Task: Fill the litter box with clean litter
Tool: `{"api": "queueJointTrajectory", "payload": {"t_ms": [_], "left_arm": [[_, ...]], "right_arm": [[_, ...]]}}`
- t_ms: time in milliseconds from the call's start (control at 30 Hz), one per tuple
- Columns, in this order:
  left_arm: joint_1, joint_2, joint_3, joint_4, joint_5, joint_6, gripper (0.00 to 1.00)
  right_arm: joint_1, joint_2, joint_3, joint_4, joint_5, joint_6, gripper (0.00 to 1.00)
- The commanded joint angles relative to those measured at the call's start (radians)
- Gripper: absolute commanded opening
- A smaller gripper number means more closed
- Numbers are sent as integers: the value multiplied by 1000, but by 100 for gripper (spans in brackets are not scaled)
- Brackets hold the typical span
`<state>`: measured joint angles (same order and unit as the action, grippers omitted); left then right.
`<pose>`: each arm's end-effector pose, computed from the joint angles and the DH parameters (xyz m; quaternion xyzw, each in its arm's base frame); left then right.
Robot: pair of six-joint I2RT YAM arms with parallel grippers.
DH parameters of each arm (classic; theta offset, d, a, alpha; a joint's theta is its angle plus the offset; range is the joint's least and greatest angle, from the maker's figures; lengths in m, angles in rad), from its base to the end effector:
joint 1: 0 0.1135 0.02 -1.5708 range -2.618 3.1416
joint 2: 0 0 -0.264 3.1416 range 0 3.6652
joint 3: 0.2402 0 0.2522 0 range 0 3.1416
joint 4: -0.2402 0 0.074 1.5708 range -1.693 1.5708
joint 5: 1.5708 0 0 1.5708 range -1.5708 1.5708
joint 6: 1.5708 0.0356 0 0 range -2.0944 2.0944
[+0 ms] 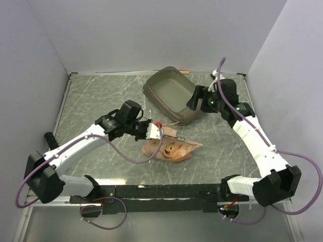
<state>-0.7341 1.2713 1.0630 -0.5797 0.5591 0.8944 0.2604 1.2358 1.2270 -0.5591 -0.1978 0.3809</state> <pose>0.1861 -0.1933 0.2999 0.7184 0.5333 -0.2249 0.3859 0.2596 0.0764 0.3621 0.0052 0.8739 0.2329 0.4267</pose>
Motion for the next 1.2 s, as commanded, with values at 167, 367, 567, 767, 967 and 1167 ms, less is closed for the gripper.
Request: {"api": "queueJointTrajectory", "payload": {"t_ms": [167,367,567,767,967,1167], "left_arm": [[73,68,58,397,-57,15,15],[82,14,61,411,-123,-87,30],[82,-148,11,439,-180,-323,38],[82,-311,-18,383,-261,-639,45],[82,-391,-90,351,-346,-871,45],[82,-412,-139,281,-476,-1025,47]], "right_arm": [[138,-75,-102,94,-114,-117,93],[197,-110,-112,71,-91,-194,93],[220,-96,-92,38,-92,-333,92],[250,-78,-67,-5,-216,-489,89],[267,-36,-3,-102,-281,-612,87],[304,50,75,-219,-244,-689,86]]}}
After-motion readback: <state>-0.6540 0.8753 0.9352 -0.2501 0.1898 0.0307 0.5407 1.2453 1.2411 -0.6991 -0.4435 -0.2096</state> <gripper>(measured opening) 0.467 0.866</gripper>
